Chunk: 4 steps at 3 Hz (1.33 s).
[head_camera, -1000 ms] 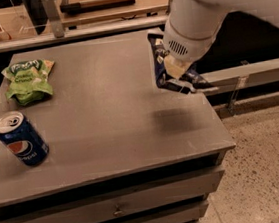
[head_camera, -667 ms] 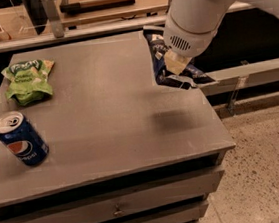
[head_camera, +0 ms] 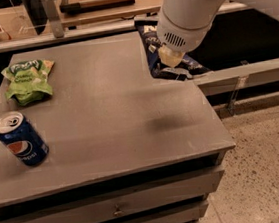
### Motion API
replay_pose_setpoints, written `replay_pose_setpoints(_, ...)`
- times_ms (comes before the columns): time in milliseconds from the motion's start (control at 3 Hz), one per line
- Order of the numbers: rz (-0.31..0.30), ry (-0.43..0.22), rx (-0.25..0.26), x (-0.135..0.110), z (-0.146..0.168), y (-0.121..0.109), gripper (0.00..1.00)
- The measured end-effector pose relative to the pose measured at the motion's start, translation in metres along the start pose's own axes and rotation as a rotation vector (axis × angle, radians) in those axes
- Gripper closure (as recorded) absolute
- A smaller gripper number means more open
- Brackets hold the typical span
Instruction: Move blue chip bag near green rice chip bag
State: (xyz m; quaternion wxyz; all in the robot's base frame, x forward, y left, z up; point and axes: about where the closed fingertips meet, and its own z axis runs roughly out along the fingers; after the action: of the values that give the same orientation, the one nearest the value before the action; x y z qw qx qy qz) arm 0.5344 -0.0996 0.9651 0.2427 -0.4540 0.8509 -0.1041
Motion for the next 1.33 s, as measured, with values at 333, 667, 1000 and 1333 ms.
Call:
replay_pose_setpoints(333, -0.185, -0.079, 0.105, -0.045, -0.029, 0.006, 1.00)
replay_pose_setpoints(667, -0.398, -0.129, 0.177, -0.101, -0.047, 0.025, 1.00)
replay_pose_setpoints(1000, -0.398, -0.129, 0.177, -0.101, -0.047, 0.025, 1.00)
replay_pose_setpoints(1333, -0.445, -0.178, 0.175, -0.125, -0.042, 0.025, 1.00)
